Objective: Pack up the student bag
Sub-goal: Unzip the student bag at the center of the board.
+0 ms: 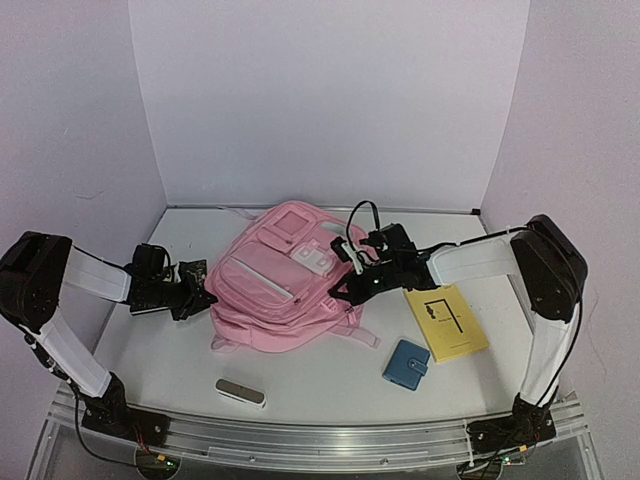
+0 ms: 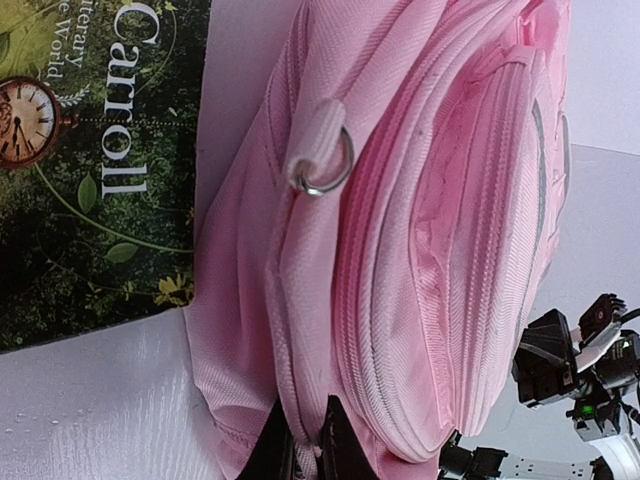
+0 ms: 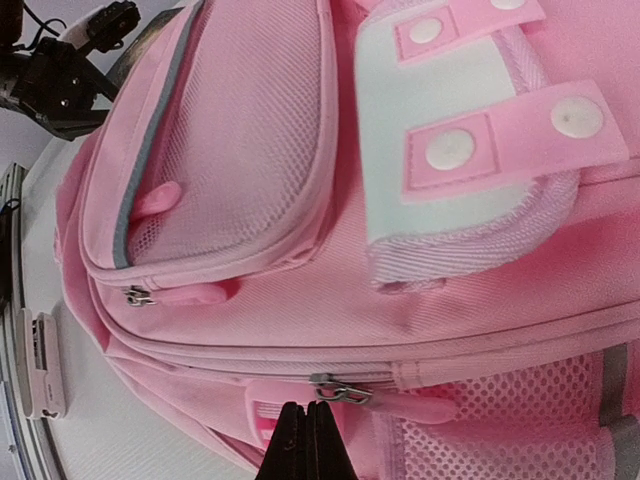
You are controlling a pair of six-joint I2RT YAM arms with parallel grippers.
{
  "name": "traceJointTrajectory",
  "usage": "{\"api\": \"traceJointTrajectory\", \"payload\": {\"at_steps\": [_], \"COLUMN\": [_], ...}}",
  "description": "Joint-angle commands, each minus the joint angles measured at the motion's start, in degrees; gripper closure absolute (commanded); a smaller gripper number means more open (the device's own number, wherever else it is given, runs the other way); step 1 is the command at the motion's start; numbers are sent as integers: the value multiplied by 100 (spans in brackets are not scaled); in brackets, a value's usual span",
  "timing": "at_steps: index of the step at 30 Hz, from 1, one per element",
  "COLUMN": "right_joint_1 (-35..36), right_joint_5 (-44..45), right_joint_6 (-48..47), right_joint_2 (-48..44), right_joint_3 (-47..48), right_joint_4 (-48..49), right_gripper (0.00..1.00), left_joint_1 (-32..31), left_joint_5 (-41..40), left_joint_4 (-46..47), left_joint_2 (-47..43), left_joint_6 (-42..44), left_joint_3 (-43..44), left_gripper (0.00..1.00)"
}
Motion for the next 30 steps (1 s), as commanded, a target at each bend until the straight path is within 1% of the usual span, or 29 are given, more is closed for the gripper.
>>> {"api": "traceJointTrajectory", "payload": {"at_steps": [1,2,3,4,5,6,8,13,16,22,30], "right_joint_1": [107,95,70,38,11,-20,-111,-306,-348,-348,-392], "right_joint_5": [189,251,245,188,130,83,-55,-281,-393,-453,-294], "right_joint_6": [195,246,281,299,304,311,312,290,222,121,-39], "right_joint_2": [-451,-477,-485,-484,-470,-450,-358,-117,-7,339,632], "right_joint_3": [-66,-55,-28,3,31,61,108,107,138,439,775], "right_joint_4": [167,178,184,183,180,179,184,179,180,174,130], "right_gripper": [100,100,96,90,87,86,81,67,62,59,57], "left_joint_1": [-25,-25,-21,-12,-4,12,58,254,323,348,343], "left_joint_5": [12,-62,-127,-183,-212,-214,-168,120,323,626,698], "left_joint_4": [153,60,-24,-107,-251,-406,-618,-819,-928,-1134,-1127], "left_joint_2": [-203,-264,-314,-342,-339,-309,-208,85,303,694,821], "left_joint_6": [126,224,330,440,596,757,1020,1465,1737,2028,2086], "left_joint_3": [137,167,213,281,382,524,825,1301,1567,1909,1985], "left_gripper": [100,100,100,100,100,100,100,100,100,100,100]}}
